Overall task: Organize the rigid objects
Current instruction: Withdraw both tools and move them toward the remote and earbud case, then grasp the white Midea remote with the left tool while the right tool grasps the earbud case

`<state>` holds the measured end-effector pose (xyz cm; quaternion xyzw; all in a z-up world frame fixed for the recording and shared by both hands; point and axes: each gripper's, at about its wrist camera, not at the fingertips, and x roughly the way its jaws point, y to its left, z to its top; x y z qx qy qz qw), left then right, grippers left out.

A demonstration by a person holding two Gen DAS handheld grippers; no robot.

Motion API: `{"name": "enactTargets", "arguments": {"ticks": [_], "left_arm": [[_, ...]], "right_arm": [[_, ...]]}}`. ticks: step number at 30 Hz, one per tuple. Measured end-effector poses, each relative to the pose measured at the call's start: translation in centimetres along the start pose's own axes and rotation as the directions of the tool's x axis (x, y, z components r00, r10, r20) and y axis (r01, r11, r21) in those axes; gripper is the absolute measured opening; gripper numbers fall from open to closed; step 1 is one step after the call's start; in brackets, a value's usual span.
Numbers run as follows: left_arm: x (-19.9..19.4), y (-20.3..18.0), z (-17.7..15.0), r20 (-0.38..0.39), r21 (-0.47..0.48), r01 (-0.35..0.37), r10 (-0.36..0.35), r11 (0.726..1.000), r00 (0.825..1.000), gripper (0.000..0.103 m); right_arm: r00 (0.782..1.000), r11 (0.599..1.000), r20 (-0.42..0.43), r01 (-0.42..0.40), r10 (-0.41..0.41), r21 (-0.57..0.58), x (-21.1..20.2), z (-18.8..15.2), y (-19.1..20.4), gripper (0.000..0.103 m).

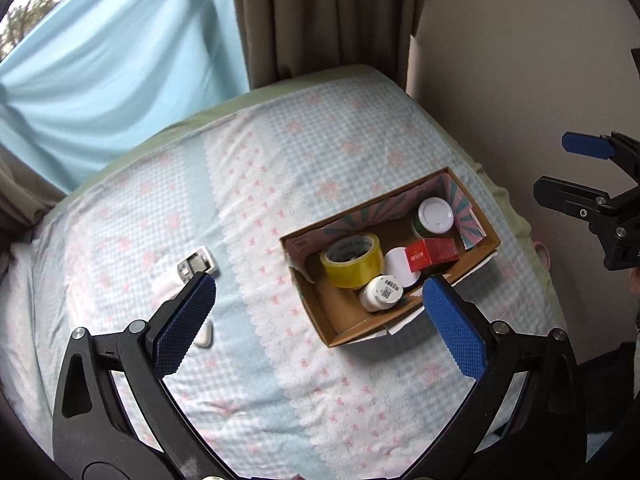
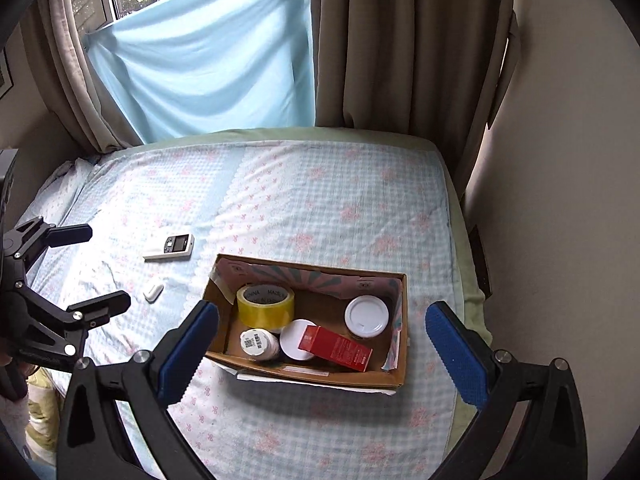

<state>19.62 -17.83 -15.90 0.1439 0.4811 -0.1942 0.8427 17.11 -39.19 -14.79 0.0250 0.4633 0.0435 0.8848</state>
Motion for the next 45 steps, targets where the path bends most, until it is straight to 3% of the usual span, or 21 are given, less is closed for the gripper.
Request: {"name": "enactTargets", "arguments": {"ticks": [6,11,19,24,29,36,42,45], "left_arm": [[-4.4,5.7,-3.0,0.043,-0.064,-0.058,0.061,0.996,0.997,0.103],[-7.6,11.2,-6.2,0.077,-0.065,-0.092,0.097,0.994,0.992,0.103],[-10.0,21.8,-10.6,0.076,0.007,-0.029,0.029,1.0,0.997,0.103],[-9.7,27.4,-11.5,0.069,0.111,0.02,-0.028,0.994,0.997,0.103],[-6.2,31.2,-10.7,0.01,0.185,0.085,-0.089,0.979,0.996,0.103],[3.6,33.5,-7.9,-0.108,0.263,0.155,-0.131,0.952,0.985,0.103],[13.9,32.8,-5.7,-0.233,0.382,0.189,-0.104,0.904,0.967,0.103],[19.0,31.9,-5.0,-0.294,0.451,0.225,-0.094,0.864,0.951,0.103]], "right_arm": [[0.998,0.999,0.054,-0.044,0.043,0.02,-2.3,0.0,3.6,0.103],[0.998,0.998,0.038,-0.061,0.059,0.033,-3.6,-0.4,8.6,0.103],[0.999,0.997,0.038,-0.007,0.004,0.071,-4.4,-1.5,18.9,0.103],[0.999,0.992,0.025,0.035,-0.039,0.121,-3.8,-2.3,25.2,0.103],[1.0,0.973,-0.019,0.029,-0.025,0.231,-1.1,-3.2,29.4,0.103],[0.993,0.941,-0.101,0.093,-0.063,0.326,6.1,-4.6,33.2,0.103],[0.988,0.927,-0.145,0.107,-0.058,0.36,14.5,-4.9,35.3,0.103],[0.983,0.907,-0.176,0.116,-0.047,0.404,18.9,-5.3,36.0,0.103]]}}
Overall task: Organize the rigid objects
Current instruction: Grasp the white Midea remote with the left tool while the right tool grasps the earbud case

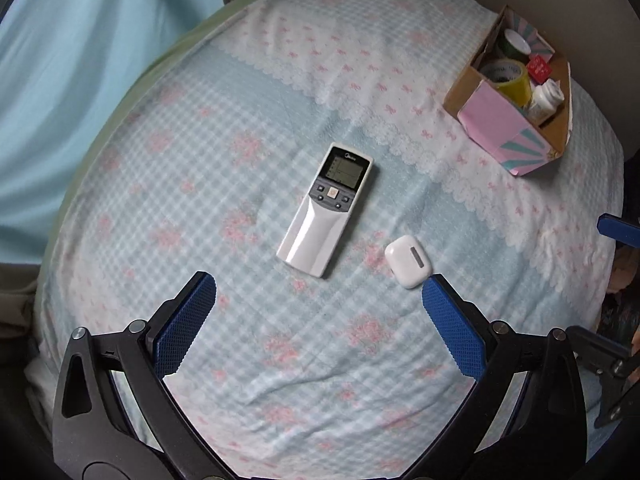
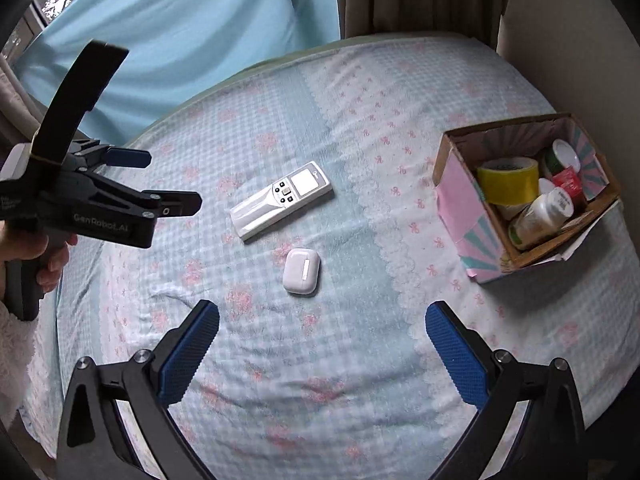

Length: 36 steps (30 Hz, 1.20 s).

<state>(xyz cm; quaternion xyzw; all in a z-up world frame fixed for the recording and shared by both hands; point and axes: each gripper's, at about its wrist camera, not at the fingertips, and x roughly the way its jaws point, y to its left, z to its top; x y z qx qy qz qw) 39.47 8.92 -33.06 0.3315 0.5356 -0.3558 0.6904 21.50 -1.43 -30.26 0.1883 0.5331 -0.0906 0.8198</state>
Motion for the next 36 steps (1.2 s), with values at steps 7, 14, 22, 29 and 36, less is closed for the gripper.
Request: {"name": "enactTargets", "arguments": {"ticks": [7,14,22,29,36], "left_arm": [[10.2,0.2,3.5,-0.113,0.178,0.039,-0.019,0.983,0.993,0.097],[15.9,-1.4,4.6,-0.166,0.317,0.083,-0.031,0.945,0.986,0.091],[18.9,-1.7,5.3,-0.198,0.343,0.112,-0.044,0.933,0.979,0.082],[19.8,-3.2,5.7,-0.19,0.386,0.113,-0.041,0.915,0.981,0.069],[19.0,-3.5,6.9,-0.183,0.386,0.107,-0.037,0.916,0.982,0.054]], "right_arm": [[0.998,0.992,-0.061,0.036,-0.029,0.119,9.6,-0.4,2.0,0.091],[0.991,0.969,-0.086,0.121,-0.104,0.217,16.0,-0.2,2.9,0.075],[0.983,0.956,-0.091,0.174,-0.156,0.237,18.9,0.6,3.5,0.065],[0.976,0.953,-0.083,0.213,-0.199,0.218,19.4,0.8,2.9,0.041],[0.985,0.963,-0.084,0.166,-0.151,0.215,19.5,1.2,2.6,0.041]]}}
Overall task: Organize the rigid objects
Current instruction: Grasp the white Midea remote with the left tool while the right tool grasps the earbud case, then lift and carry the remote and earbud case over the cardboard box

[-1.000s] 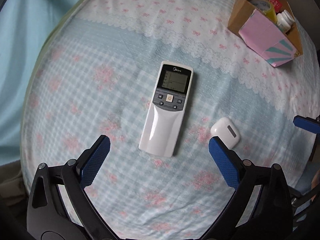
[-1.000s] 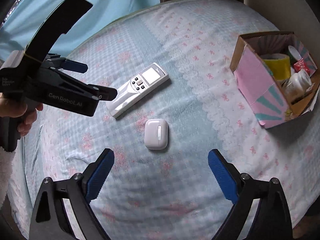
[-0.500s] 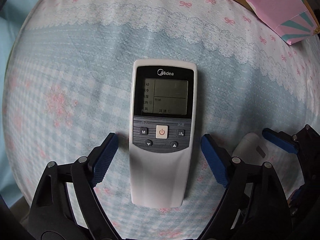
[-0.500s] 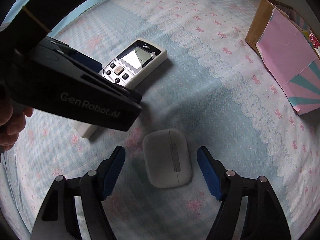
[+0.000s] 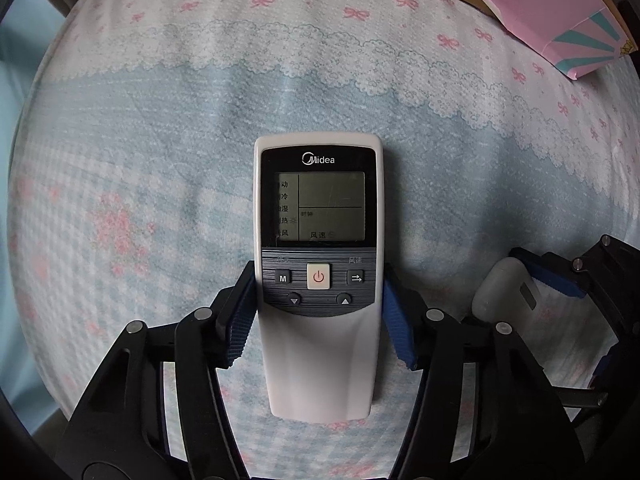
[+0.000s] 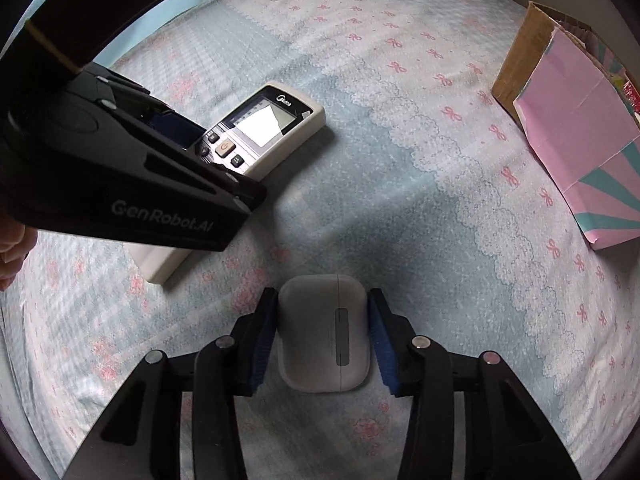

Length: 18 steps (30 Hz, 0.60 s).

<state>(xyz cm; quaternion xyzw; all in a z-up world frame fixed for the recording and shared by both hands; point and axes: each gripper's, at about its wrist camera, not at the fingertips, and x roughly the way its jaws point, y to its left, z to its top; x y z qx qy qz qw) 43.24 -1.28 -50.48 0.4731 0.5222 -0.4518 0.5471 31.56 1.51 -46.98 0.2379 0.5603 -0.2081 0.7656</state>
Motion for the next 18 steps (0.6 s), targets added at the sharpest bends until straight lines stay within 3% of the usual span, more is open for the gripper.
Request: {"name": "enactTargets", "arguments": {"ticks": [8,18], "left_arm": [[-1.9,-0.3,-0.3,0.016,-0.053,0.012,-0.011,0.998,1.0,0.054],[-7.1,-2.2,0.4,0.077,-0.11,0.014,-0.006,0.994,0.997,0.054]], "right_arm": [[0.997,0.997,-0.004,-0.074,0.074,0.01,-1.1,0.9,-1.4,0.041],[0.993,0.994,0.036,-0.111,0.11,0.019,-5.0,1.9,-5.7,0.041]]}}
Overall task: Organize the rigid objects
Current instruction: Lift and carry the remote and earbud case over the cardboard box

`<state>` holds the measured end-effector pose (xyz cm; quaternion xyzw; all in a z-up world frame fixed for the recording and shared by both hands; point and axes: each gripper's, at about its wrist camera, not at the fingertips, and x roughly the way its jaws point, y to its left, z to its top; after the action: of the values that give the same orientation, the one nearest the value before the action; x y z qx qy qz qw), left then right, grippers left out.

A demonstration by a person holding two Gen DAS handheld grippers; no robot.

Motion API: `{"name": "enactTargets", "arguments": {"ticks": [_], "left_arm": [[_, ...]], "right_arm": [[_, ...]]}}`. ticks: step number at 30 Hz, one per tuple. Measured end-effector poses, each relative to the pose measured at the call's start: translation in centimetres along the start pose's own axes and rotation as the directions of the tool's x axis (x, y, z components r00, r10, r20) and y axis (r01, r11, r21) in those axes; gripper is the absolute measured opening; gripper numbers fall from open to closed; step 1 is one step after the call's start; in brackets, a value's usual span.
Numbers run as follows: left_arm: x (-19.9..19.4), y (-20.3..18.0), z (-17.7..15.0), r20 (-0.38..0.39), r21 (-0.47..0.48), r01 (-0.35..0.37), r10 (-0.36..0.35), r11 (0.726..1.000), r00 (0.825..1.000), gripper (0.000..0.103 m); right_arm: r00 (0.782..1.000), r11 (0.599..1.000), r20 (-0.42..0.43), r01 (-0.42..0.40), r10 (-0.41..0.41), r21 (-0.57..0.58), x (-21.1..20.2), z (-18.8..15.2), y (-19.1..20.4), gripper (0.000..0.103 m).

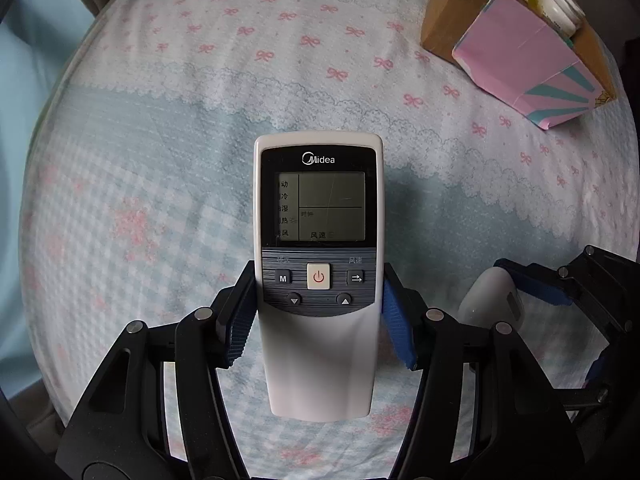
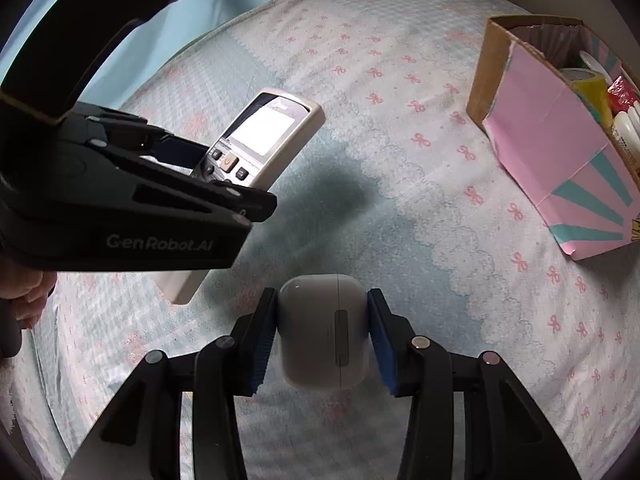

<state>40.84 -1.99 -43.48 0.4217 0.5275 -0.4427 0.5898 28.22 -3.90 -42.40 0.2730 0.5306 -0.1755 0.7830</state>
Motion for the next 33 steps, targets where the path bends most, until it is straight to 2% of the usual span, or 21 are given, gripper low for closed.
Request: {"name": "enactTargets", "arguments": {"ticks": [6,10,14,17,20,25,30,33], "left_arm": [[-4.8,-0.9,-0.2,0.05,-0.074,0.015,-0.012,0.997,0.999,0.054],[-8.9,-1.7,-1.1,0.108,-0.148,0.036,-0.02,0.988,0.994,0.054],[-13.1,-3.3,-1.8,0.19,-0.219,0.094,-0.052,0.971,0.98,0.054],[-16.6,-5.3,-1.9,0.251,-0.226,0.113,-0.054,0.968,0.966,0.054],[-19.6,-7.6,-1.2,0.303,-0.221,0.128,-0.057,0.967,0.951,0.054],[-23.3,-10.5,1.4,0.366,-0.241,0.143,-0.046,0.96,0.929,0.054],[-25.3,-13.3,4.7,0.401,-0.29,0.142,-0.015,0.947,0.916,0.054],[-25.7,-14.7,6.8,0.415,-0.342,0.155,0.001,0.927,0.91,0.054]], "right_arm": [[0.999,1.0,0.045,-0.019,0.019,0.002,-4.2,0.3,-1.8,0.041],[0.996,0.999,0.068,-0.05,0.051,-0.018,-8.4,0.4,-2.5,0.041],[0.99,0.995,0.114,-0.077,0.083,-0.057,-13.7,1.8,-3.7,0.041],[0.983,0.992,0.144,-0.107,0.117,-0.072,-18.1,3.2,-5.2,0.041],[0.973,0.989,0.181,-0.137,0.144,-0.048,-22.2,5.0,-7.5,0.041],[0.963,0.989,0.226,-0.142,0.149,-0.047,-27.4,7.9,-11.4,0.041],[0.953,0.987,0.258,-0.142,0.157,-0.076,-30.6,10.4,-16.3,0.041],[0.953,0.982,0.246,-0.157,0.178,-0.103,-31.1,12.2,-19.7,0.041]]}}
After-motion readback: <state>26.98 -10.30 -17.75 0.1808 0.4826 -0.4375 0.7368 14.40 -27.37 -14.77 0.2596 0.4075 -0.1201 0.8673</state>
